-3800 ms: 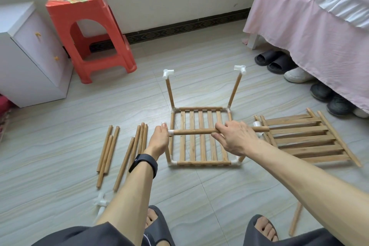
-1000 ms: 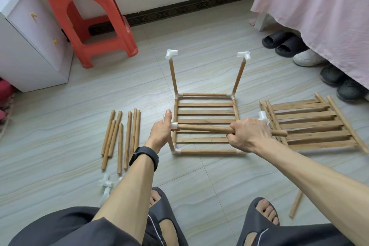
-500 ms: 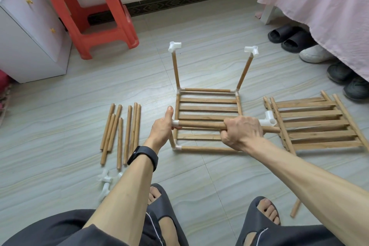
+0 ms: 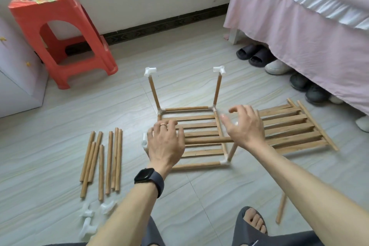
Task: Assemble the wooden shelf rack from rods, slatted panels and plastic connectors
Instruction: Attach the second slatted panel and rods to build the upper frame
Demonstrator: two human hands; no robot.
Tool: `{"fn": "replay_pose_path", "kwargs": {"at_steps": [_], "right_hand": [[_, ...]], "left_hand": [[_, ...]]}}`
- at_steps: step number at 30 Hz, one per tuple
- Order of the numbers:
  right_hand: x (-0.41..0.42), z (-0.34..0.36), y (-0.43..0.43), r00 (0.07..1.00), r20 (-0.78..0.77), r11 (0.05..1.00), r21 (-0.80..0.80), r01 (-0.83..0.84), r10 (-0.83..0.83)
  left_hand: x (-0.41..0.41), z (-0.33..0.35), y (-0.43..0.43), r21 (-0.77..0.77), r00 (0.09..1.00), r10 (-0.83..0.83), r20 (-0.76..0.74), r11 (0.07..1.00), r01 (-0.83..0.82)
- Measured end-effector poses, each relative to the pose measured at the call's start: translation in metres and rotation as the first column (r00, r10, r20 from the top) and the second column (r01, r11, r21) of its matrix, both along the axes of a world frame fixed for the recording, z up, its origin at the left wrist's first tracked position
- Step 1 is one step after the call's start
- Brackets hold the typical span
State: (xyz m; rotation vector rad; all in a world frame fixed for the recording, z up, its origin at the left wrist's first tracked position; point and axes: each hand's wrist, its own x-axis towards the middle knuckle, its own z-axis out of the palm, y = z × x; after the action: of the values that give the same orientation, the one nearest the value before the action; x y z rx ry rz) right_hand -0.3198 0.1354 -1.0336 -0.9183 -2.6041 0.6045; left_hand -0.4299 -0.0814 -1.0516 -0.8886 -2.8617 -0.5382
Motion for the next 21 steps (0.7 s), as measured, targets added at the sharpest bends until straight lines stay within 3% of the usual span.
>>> {"fn": "replay_pose_path", "kwargs": {"at_steps": [1,2,3,5,8,11,21], "right_hand": [[0.006,-0.001,0.008,0.984,-0.007,0.965,-0.197,0.172,-0.177],[0.011,-0.006,0.013,0.956,0.031,0.868,-0.412,0.278,-0.291],[0.016,-0.012,0.014,0.942,0.065,0.764,-0.568,0.307,-0.330],[0.026,-0.028,0.010,0.945,0.102,0.641,-0.711,0.289,-0.312],[0.032,-0.046,0.001,0.952,0.046,0.597,-0.770,0.228,-0.304],[0.032,-0.051,0.001,0.955,0.016,0.661,-0.718,0.218,-0.298],[0.024,-0.055,0.011,0.938,-0.048,0.676,-0.705,0.212,-0.343]], "left_hand": [[0.011,0.005,0.016,-0.018,0.992,-0.122,0.015,0.992,0.122],[0.023,0.009,0.034,-0.052,0.973,-0.231,0.028,0.971,0.232],[0.035,0.012,0.051,-0.086,0.945,-0.324,0.032,0.942,0.326],[0.056,0.012,0.081,-0.116,0.900,-0.433,0.044,0.893,0.435],[0.067,0.006,0.114,-0.112,0.875,-0.454,0.169,0.873,0.475],[0.060,-0.001,0.119,-0.126,0.855,-0.452,0.256,0.861,0.493],[0.032,-0.012,0.101,-0.244,0.823,-0.567,0.042,0.793,0.558]]}}
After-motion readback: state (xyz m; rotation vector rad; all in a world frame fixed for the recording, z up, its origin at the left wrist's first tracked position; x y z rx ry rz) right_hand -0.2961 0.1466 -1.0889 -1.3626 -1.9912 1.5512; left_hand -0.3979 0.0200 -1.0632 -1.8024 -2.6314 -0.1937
